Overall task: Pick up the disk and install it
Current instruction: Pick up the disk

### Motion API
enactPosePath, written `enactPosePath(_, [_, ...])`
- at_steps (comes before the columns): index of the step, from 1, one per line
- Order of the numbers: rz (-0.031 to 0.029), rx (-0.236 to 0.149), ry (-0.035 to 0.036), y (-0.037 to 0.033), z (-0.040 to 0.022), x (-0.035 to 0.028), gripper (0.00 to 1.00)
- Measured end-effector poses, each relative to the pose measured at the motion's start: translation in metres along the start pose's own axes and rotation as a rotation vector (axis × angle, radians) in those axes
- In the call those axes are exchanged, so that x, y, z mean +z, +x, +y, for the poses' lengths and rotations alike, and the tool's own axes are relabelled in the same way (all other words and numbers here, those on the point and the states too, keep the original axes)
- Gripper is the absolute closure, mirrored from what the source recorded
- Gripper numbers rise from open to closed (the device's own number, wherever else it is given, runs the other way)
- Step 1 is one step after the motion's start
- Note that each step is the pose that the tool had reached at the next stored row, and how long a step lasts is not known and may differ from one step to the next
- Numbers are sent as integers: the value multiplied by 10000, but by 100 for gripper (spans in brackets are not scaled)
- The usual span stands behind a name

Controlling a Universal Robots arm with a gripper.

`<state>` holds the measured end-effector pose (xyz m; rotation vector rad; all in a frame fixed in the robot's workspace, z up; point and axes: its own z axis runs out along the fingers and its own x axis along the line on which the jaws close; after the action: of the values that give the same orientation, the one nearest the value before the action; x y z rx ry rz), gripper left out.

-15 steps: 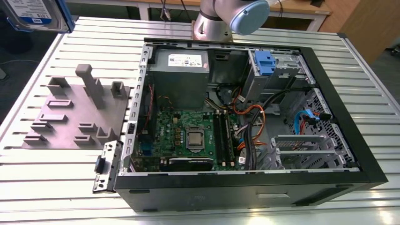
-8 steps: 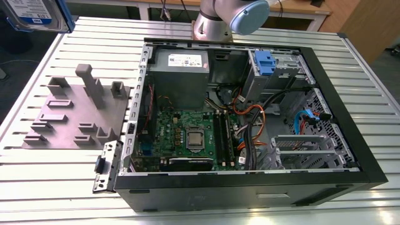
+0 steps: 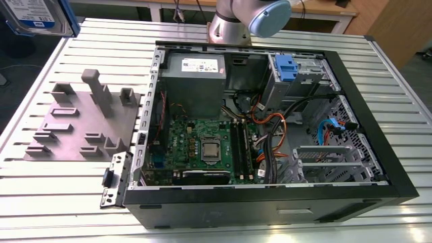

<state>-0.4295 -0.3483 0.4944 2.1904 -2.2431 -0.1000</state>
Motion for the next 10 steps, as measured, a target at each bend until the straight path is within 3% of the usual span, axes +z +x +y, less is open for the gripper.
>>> enactPosePath(10, [0,0,0,28,-7,-2,64])
